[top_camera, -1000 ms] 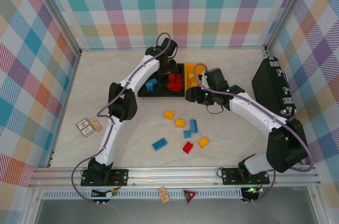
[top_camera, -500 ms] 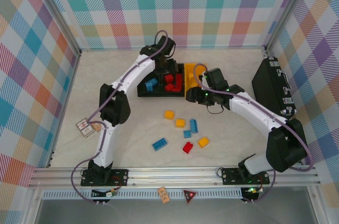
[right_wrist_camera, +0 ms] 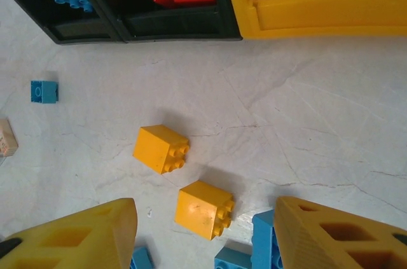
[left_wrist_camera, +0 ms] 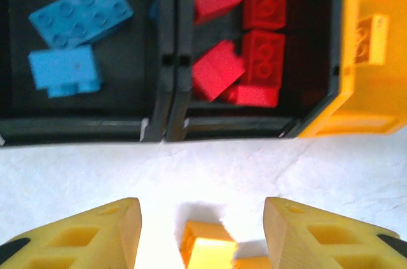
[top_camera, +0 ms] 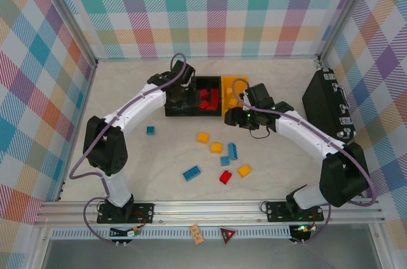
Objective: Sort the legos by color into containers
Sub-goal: Place the lego in the container, then pick up the lego from the middle-left of the table.
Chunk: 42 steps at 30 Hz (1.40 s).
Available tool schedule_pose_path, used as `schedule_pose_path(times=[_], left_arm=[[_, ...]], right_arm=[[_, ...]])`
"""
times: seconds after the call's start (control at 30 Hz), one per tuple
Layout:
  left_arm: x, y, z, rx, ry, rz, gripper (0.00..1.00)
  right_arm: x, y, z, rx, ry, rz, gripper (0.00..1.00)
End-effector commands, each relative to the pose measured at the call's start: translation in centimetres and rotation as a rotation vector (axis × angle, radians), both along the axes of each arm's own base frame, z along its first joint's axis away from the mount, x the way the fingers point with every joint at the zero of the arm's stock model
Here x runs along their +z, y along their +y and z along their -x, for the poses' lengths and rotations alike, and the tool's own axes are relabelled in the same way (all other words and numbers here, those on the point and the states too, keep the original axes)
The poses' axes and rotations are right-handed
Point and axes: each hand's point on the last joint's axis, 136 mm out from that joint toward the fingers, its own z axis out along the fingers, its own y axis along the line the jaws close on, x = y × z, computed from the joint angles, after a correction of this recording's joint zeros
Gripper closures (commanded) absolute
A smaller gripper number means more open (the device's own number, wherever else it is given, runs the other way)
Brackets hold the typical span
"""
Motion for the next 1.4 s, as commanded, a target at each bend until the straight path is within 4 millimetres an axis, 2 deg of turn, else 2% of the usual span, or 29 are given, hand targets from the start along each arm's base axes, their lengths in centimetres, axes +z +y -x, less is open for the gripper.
schedule_pose_path(times=[0.0,0.3,0.4,0.5,0.63,0.7,0.87,1.13,1.23,1.37], left_arm=[[0.8,2.6,0.9,0.059,-0.039,-0.011,0.46],[-2.7,11.0,4.3,0.245,0.045,-0.102,0.44],[-3.8,13.3,4.8,0.302,0.071,-0.135,0.44],[-5.0,14.9,5.0,0.34,0.099,-0.177,0.39],[-7.2,16.2,4.8,0.366,0.146,-0.213,0.36],[-8.1,16.8,4.5,0.383,0.163,-0.238,0.33],[-10.1,17.8,4.0,0.41,0.203,-0.275,0.32],[-12.7,17.8,4.1,0.395,0.262,-0.286,0.32],[-13.4,18.0,4.3,0.39,0.276,-0.303,0.36],[-13.5,17.9,4.5,0.379,0.283,-0.307,0.51]], right_arm=[[0.4,1.5,1.2,0.087,-0.004,-0.037,0.41],[2.0,8.0,2.3,0.291,-0.077,-0.198,0.41],[2.3,9.7,2.1,0.327,-0.087,-0.221,0.41],[2.4,11.1,2.0,0.356,-0.086,-0.227,0.4],[2.6,11.9,2.1,0.376,-0.091,-0.235,0.41],[2.5,11.9,2.3,0.374,-0.088,-0.236,0.4],[2.1,11.4,2.6,0.362,-0.086,-0.226,0.41],[1.5,11.0,2.6,0.345,-0.078,-0.204,0.41],[1.3,11.0,2.5,0.342,-0.071,-0.203,0.41],[1.3,11.0,2.5,0.338,-0.071,-0.202,0.41]])
